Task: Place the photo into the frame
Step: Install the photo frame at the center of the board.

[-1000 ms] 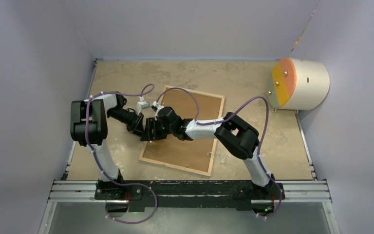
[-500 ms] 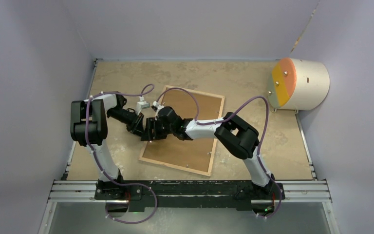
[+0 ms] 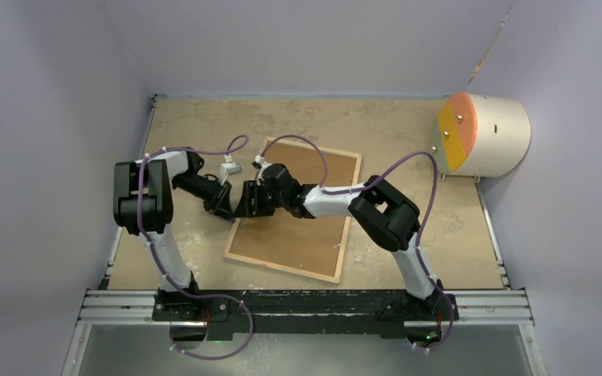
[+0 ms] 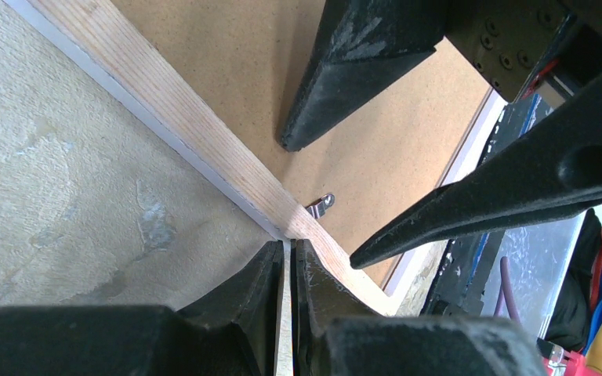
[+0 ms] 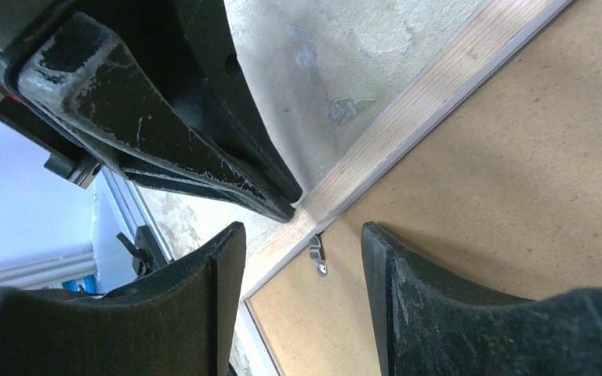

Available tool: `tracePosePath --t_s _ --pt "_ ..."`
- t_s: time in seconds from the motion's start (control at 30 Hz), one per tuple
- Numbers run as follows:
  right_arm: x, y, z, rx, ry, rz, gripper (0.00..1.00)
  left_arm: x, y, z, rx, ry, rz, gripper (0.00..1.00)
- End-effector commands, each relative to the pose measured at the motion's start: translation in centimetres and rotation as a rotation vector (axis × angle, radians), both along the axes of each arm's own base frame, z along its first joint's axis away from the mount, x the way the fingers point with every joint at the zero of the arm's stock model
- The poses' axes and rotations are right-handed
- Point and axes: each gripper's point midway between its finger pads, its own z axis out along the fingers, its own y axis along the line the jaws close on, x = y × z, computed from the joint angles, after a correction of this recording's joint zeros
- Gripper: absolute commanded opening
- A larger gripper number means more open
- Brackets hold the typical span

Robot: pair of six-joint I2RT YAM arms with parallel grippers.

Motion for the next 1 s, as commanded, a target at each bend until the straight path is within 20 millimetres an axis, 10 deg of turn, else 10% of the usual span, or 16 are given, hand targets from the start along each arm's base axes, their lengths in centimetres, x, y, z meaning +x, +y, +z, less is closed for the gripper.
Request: tracePosePath --t_s 0.0,0.7,0.97 --pt "-2.5 0.0 -2.0 -0.035 0.052 0.048 0.58 0.5 0.6 -0.6 0.038 -0.078 -0.04 0.1" --pt "-4.0 0.7 -2.1 -0.023 0.114 0.081 0.54 0.5 0.5 -0.6 0.034 -0.079 -0.042 0.1" --pt "0.7 -1.2 2.0 -0.005 0.02 -0.018 0.6 0.6 0.7 -0.6 0.042 -0.083 -0.043 0.09"
